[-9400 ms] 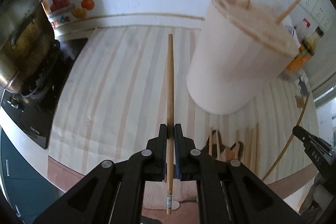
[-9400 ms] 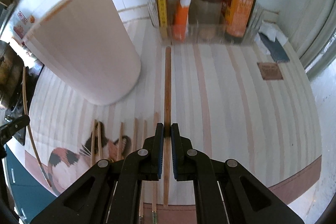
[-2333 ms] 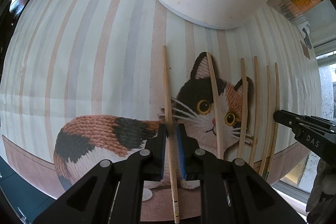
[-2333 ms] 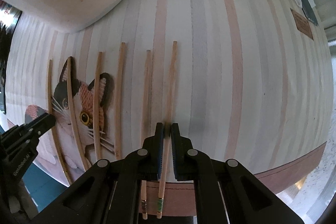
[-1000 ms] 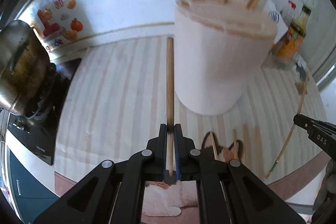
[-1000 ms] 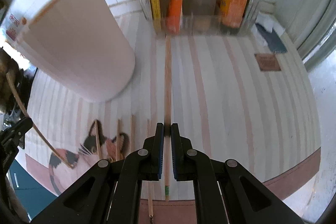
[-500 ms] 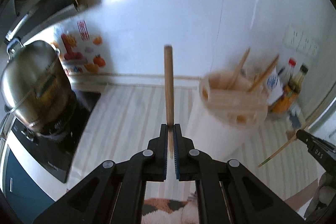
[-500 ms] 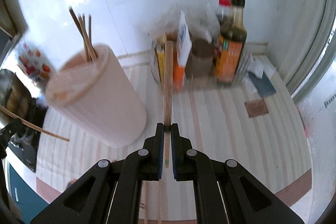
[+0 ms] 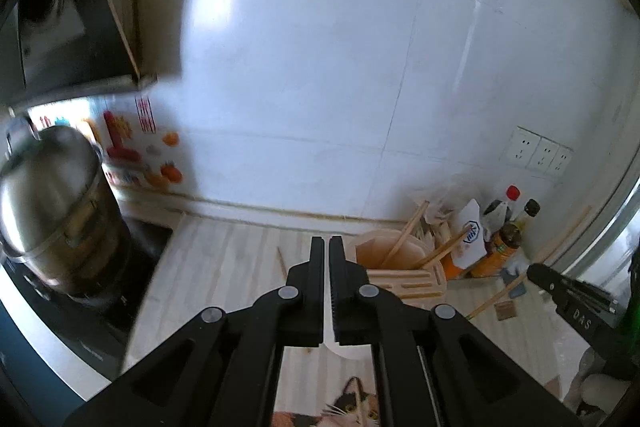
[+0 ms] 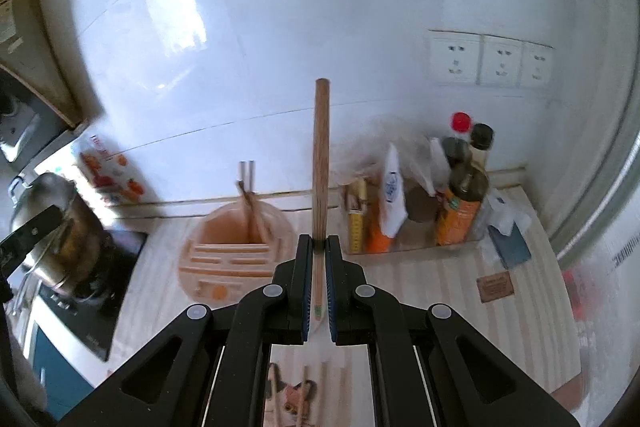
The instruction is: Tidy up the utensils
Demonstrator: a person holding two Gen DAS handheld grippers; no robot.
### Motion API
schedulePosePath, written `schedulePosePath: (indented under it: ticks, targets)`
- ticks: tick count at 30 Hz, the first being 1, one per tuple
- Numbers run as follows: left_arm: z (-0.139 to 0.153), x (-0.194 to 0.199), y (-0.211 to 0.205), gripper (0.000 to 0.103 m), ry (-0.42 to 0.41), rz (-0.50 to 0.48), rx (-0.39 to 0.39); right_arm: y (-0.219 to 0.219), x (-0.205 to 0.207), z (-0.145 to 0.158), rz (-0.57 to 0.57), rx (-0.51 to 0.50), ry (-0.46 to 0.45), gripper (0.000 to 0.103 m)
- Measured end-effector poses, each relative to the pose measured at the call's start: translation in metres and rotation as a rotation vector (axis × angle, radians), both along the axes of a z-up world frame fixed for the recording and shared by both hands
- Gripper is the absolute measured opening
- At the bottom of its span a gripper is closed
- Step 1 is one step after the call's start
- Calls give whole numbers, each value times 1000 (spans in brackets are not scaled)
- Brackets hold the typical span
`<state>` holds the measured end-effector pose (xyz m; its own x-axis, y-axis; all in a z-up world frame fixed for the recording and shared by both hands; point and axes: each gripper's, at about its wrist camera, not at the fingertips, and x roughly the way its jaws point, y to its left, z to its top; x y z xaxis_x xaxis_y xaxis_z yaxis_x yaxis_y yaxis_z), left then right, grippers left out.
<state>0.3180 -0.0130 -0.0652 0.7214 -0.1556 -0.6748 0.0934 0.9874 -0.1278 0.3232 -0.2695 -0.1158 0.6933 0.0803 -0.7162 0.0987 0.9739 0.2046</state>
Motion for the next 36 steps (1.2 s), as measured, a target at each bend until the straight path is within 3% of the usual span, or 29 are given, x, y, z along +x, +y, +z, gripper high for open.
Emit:
schedulePosePath:
  ticks: [2,3,4,10,13,22,27,32,34,36]
  targets:
    - [-18,5,10,26,52,13,-23,1,-4,-2,21,5,18,6]
    - [-30,7,15,53,87,26,-33,0,-7,-6,24,10,30,6]
    - [-42,8,20,64,115,41,-45,-1,-10,-12,28,23,53,6]
    - [-124,16,35,63,289,92,-74,-22,-27,-72,54,162,268,6]
    - [-161,20,32,63,362,96,-49,-31,-33,-109,55,218,392,6]
    - [-242,50,17,63,526,85,10,-48,1,-229,-4,222,690,6]
    - [-273,68,12,63,577,96,-18,-52,20,-274,-44,160,771,6]
    - [-291,77,6,61,578,83,-12,-53,24,-288,-72,108,782,6]
    - [-295,78,3,47,574,81,-12,-51,24,-289,-75,91,784,6]
    - [-298,78,0,40,573,83,-7,-48,22,-289,-75,72,782,6]
